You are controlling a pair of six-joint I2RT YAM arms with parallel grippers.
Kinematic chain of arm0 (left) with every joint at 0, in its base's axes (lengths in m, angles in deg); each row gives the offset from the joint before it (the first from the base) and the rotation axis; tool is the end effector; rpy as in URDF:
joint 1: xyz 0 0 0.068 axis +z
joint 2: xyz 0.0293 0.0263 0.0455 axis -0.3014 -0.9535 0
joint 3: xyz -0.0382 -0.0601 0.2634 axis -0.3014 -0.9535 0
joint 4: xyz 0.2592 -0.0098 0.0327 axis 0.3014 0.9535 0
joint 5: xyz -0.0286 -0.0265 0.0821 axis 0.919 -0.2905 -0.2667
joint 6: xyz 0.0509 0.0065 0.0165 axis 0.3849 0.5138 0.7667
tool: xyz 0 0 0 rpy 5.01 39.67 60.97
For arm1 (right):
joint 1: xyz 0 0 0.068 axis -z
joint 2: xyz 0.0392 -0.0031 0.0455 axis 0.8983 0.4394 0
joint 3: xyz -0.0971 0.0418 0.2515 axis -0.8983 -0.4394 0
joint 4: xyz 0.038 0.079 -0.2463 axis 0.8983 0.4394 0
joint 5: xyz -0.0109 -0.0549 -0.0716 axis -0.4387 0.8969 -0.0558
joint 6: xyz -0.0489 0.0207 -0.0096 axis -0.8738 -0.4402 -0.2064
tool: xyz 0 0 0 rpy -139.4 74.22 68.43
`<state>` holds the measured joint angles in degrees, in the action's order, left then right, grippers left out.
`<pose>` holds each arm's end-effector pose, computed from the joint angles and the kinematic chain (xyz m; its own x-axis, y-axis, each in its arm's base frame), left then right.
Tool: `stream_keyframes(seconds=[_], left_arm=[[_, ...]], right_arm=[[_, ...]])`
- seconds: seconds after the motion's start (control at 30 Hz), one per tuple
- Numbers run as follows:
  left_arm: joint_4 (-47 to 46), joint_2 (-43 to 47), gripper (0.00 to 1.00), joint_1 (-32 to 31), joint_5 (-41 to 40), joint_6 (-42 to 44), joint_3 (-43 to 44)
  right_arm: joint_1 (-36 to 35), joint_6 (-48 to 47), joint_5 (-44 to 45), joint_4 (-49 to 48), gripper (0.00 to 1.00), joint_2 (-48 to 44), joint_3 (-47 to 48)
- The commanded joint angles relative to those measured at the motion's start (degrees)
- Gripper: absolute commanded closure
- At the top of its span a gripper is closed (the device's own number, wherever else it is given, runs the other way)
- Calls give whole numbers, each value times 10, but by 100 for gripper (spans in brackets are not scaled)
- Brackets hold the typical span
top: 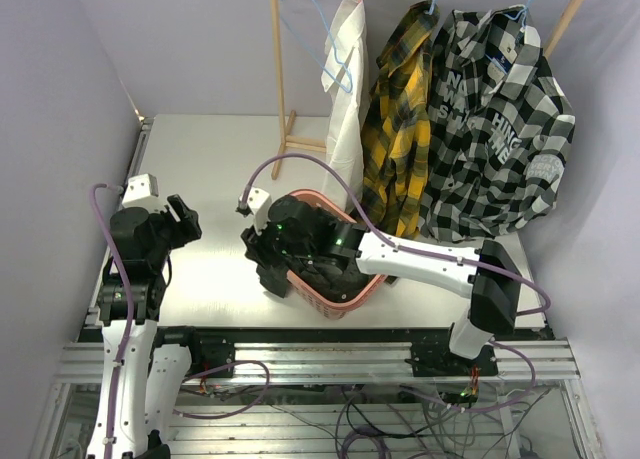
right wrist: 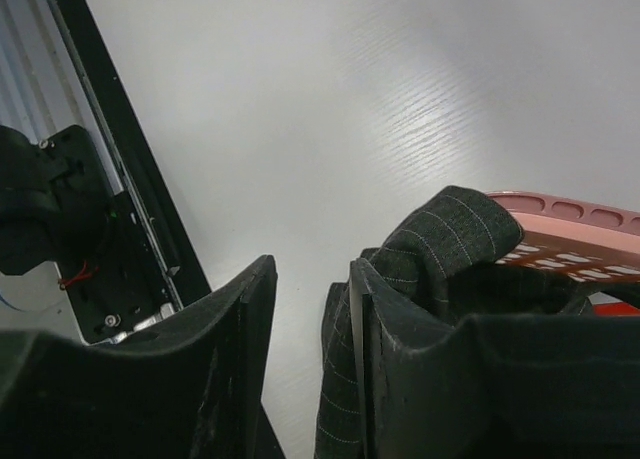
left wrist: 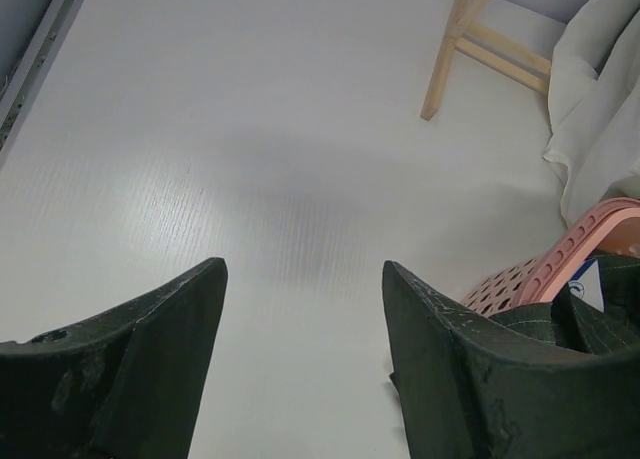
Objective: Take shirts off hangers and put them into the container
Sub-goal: Place the shirt in the bin.
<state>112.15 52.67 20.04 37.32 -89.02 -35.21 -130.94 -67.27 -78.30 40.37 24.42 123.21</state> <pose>0.1310 0.0057 0.3271 -0.3151 -0.3158 -0.8950 -0.1449 0.9480 -0.2834 0.1558 0.3673 0.3075 -0.3283 -0.3713 -0.8685 -0.8813 0.4513 0.1402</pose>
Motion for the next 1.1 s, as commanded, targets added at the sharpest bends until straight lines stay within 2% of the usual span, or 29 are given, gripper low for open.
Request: stream_keyframes(seconds=[0.0, 0.33, 0.77, 1.07], left_arm=[[-14, 5, 26, -3, 3, -4, -3], [-13, 5, 26, -3, 2, -4, -3], [-15, 4, 26, -3, 5, -4, -4], [-15, 4, 26, -3, 6, -3, -4]], right_arm=[[2, 18, 28, 22, 65, 14, 26], [24, 43, 95, 13, 62, 5, 32], [48, 53, 26, 11, 59, 37, 46], [49, 52, 20, 25, 58, 48, 49]])
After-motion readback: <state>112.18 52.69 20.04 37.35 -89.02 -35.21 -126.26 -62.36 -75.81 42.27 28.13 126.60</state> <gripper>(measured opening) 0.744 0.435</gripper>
